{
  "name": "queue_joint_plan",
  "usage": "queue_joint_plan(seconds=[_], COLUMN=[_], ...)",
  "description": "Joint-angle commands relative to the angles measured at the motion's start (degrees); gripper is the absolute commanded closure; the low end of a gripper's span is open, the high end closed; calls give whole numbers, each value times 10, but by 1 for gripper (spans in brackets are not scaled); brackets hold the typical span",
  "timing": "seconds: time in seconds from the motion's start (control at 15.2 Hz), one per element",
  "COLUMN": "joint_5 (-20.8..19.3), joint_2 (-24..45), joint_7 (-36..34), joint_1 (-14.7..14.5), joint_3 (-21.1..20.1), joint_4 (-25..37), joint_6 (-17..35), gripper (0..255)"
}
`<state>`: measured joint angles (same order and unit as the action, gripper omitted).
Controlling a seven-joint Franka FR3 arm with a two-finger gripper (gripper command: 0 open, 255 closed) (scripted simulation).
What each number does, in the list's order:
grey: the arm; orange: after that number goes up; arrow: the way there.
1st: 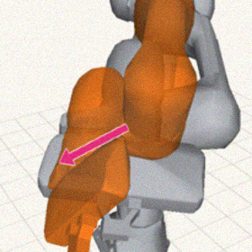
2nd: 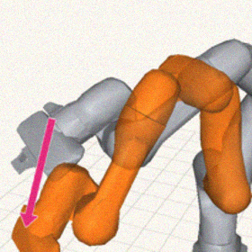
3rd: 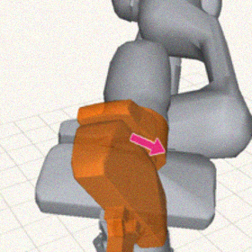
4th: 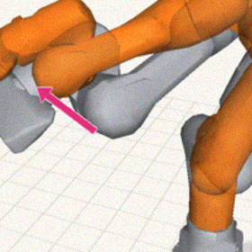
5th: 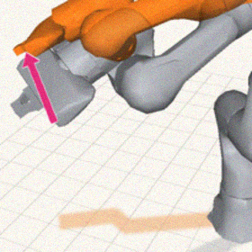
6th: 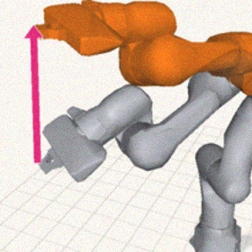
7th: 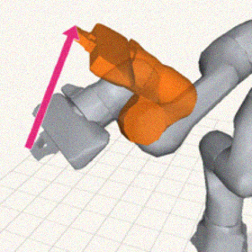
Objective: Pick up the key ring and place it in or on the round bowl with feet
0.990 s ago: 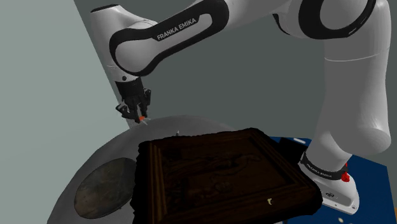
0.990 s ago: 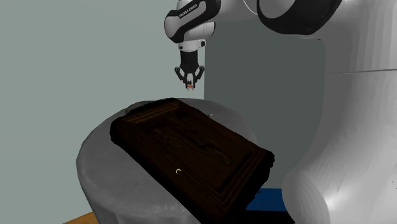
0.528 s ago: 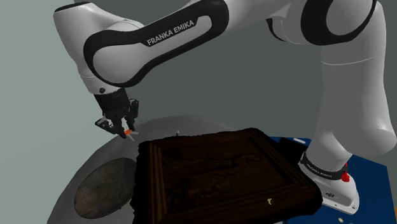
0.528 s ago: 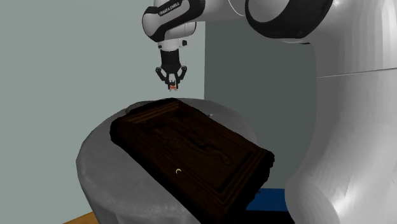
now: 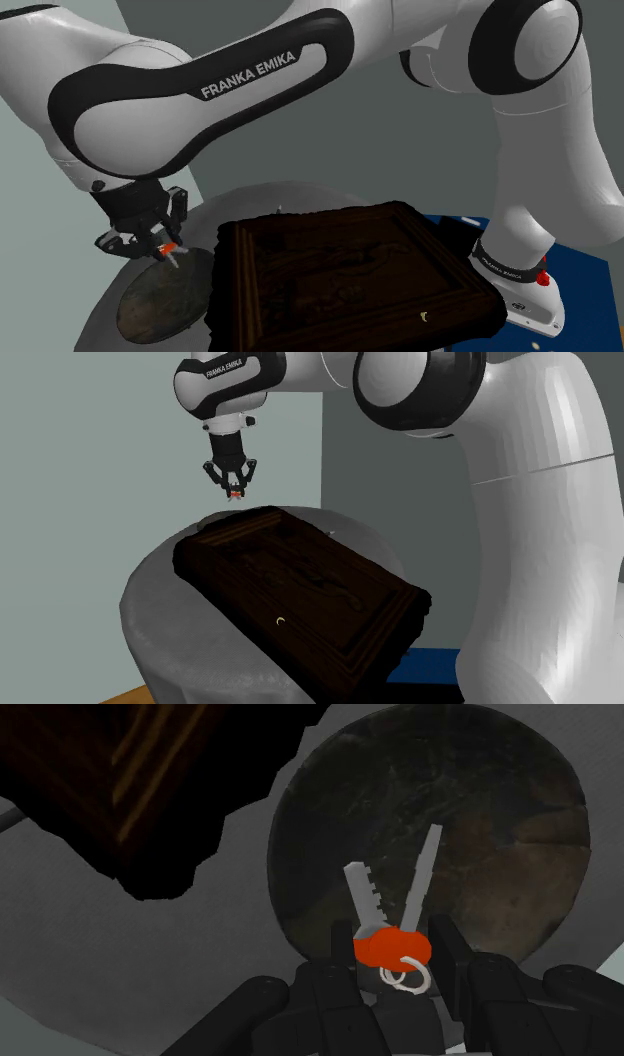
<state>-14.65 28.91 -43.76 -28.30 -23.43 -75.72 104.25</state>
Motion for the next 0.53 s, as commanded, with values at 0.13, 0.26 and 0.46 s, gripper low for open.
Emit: queue_joint_plan(seconds=[0.13,0.26,0.46], joint_5=[-9,-10,-12], joint_2=[19,21,24], joint_7=[-22,-23,-26], joint_1=[-19,-18,-16], joint_3=[-1,0,1], joint_4=[9,-4,-23], joint_6=[7,22,43], gripper=[255,255,255])
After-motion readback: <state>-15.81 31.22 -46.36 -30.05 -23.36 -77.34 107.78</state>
